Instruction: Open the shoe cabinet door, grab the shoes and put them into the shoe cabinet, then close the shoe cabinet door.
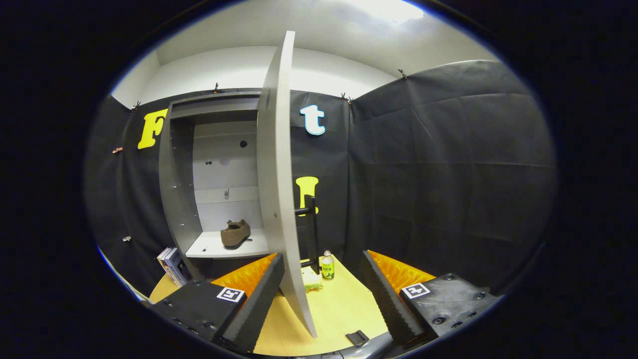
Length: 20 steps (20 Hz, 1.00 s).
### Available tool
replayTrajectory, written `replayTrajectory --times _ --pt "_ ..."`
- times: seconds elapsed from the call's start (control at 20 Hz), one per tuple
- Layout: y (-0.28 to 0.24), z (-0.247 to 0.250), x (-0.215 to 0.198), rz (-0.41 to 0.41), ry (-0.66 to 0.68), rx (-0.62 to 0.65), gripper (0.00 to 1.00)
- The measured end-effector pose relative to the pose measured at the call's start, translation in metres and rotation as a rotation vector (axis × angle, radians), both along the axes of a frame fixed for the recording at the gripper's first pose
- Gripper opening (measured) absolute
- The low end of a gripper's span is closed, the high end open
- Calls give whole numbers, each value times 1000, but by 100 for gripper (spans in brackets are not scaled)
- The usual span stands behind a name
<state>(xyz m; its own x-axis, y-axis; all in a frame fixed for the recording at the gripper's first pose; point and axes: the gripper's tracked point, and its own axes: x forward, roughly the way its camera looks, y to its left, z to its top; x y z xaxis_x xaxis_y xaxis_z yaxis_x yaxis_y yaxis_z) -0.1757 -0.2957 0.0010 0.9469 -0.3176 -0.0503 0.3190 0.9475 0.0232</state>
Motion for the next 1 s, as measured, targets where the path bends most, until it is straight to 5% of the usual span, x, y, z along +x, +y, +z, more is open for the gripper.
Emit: replayTrajectory --times 0.45,1.0 --pt "-22 7 45 260 5 3 98" --pt "5 -2 78 412 43 70 93"
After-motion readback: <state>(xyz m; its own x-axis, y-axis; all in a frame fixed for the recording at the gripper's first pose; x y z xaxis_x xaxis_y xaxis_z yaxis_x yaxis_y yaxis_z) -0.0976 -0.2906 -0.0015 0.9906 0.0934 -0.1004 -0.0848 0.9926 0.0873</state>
